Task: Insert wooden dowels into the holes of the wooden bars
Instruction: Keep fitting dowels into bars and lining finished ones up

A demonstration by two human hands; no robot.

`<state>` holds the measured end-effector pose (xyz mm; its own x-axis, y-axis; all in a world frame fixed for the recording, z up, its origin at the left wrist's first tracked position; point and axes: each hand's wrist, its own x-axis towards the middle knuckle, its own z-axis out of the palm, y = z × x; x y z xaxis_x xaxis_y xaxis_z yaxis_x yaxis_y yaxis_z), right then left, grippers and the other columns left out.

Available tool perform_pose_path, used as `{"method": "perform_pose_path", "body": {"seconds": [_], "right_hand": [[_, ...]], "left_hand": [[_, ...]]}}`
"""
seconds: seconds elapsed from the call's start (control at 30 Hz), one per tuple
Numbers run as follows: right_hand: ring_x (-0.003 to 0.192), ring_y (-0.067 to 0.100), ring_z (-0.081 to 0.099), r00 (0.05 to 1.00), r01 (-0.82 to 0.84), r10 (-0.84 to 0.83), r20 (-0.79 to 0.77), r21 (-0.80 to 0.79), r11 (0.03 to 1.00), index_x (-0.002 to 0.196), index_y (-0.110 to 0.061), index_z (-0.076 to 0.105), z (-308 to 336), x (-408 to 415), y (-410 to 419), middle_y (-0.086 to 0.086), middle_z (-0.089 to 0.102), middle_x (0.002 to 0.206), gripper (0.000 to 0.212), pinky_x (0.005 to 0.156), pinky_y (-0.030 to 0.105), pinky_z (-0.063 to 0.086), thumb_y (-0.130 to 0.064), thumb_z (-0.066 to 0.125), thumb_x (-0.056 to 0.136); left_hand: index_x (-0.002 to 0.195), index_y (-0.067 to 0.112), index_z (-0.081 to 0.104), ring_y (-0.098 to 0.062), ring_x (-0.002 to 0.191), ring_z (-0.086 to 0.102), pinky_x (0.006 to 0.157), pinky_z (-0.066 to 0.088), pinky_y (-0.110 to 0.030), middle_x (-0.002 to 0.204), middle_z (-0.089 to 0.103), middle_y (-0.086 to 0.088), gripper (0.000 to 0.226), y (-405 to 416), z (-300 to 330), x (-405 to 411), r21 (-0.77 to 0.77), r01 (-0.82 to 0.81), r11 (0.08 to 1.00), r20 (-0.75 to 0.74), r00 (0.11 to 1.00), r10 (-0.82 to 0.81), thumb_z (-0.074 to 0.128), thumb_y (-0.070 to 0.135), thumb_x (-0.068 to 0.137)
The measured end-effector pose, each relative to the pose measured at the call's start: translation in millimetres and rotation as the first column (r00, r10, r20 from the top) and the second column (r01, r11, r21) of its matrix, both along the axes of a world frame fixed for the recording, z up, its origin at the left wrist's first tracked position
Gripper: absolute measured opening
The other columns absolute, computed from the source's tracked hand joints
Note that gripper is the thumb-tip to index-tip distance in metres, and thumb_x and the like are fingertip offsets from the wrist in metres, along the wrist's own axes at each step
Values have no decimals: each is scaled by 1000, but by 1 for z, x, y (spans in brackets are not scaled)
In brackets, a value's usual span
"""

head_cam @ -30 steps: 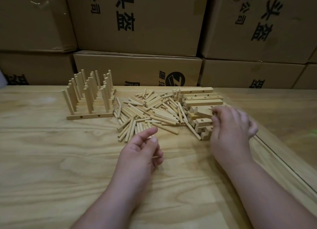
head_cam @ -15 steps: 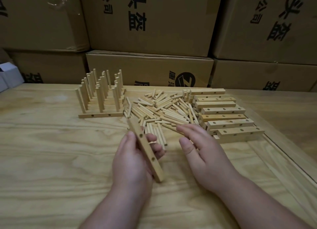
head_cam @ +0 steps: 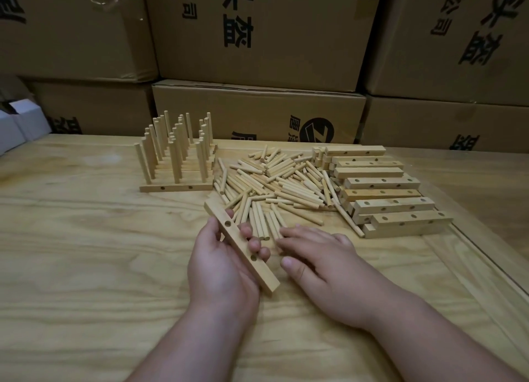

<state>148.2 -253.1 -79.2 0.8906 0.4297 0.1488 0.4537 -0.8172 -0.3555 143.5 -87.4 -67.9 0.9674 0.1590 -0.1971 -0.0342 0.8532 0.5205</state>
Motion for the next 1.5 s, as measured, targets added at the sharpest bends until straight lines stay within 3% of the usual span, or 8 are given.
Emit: {"method": "perform_pose_path", "body": {"seconds": [0.1, 0.3, 0.43, 0.57, 0.9, 1.13, 1.33, 1.5], "right_hand": [[133, -1, 39, 995, 55, -58, 81, 36, 998, 130, -38, 58, 3, 0, -2, -26, 51, 135, 39, 107, 27, 28, -53, 45, 97], [140, -1, 25, 996, 57, -55, 64, -26, 998, 143, -46, 46, -2, 1, -1, -26, 39, 149, 45, 110, 25, 18, -53, 45, 99], [117, 5, 49, 983, 136, -142, 120, 56, 989, 116, -37, 67, 0, 3, -3, -23, 57, 116, 29, 105, 35, 39, -51, 54, 94], [100, 5, 52, 951, 253, -272, 146, 131, 958, 89, -36, 66, 1, 3, -5, -21, 51, 101, 8, 90, 31, 48, -44, 68, 88], [114, 14, 54, 905, 397, -407, 128, 94, 913, 134, -30, 58, 0, 6, -7, -11, 59, 118, 41, 101, 36, 47, -36, 61, 94], [107, 20, 55, 875, 465, -466, 129, 41, 884, 123, -25, 64, -3, 7, -7, -6, 56, 105, 35, 94, 38, 48, -43, 57, 94], [113, 18, 56, 865, 487, -489, 108, 51, 872, 124, -30, 64, -2, 7, -7, -7, 61, 114, 34, 97, 39, 47, -46, 57, 95], [105, 15, 58, 853, 501, -511, 107, 107, 859, 114, -30, 66, -1, 7, -8, -11, 61, 106, 27, 91, 38, 49, -46, 63, 93]], "left_hand": [[95, 20, 55, -15, 48, 40, 45, 38, -26, 62, 47, -1, 20, -1, 0, -1, 20, -2, 1000, 8, 1000, 2, 43, 34, 101], [94, 20, 55, -15, 47, 40, 44, 39, -25, 61, 48, -1, 21, -1, 0, 0, 27, 8, 1000, 8, 1000, -8, 42, 35, 102], [95, 20, 55, -15, 47, 40, 43, 39, -26, 61, 48, -1, 20, -2, 1, -1, 39, 11, 999, 6, 1000, -11, 43, 34, 101], [94, 20, 56, -14, 46, 40, 44, 38, -26, 61, 48, -1, 16, -2, 2, -1, 57, 15, 998, 1, 1000, -15, 46, 33, 99], [96, 20, 56, -14, 48, 41, 45, 39, -27, 62, 49, -1, 21, -3, 3, -3, 87, 27, 996, -4, 1000, -26, 42, 34, 102], [103, 21, 59, -15, 43, 42, 42, 40, -26, 59, 48, -1, 34, -9, 3, -5, 180, 52, 982, 20, 998, -56, 38, 48, 105], [112, 14, 67, -17, 53, 59, 50, 53, -31, 65, 61, -3, 44, -11, -1, -7, 368, 67, 927, 13, 997, -77, 37, 46, 106], [107, 12, 72, -17, 58, 65, 53, 57, -30, 75, 70, -5, 44, -12, -1, -7, 392, 79, 916, -5, 996, -84, 41, 44, 106]]}}
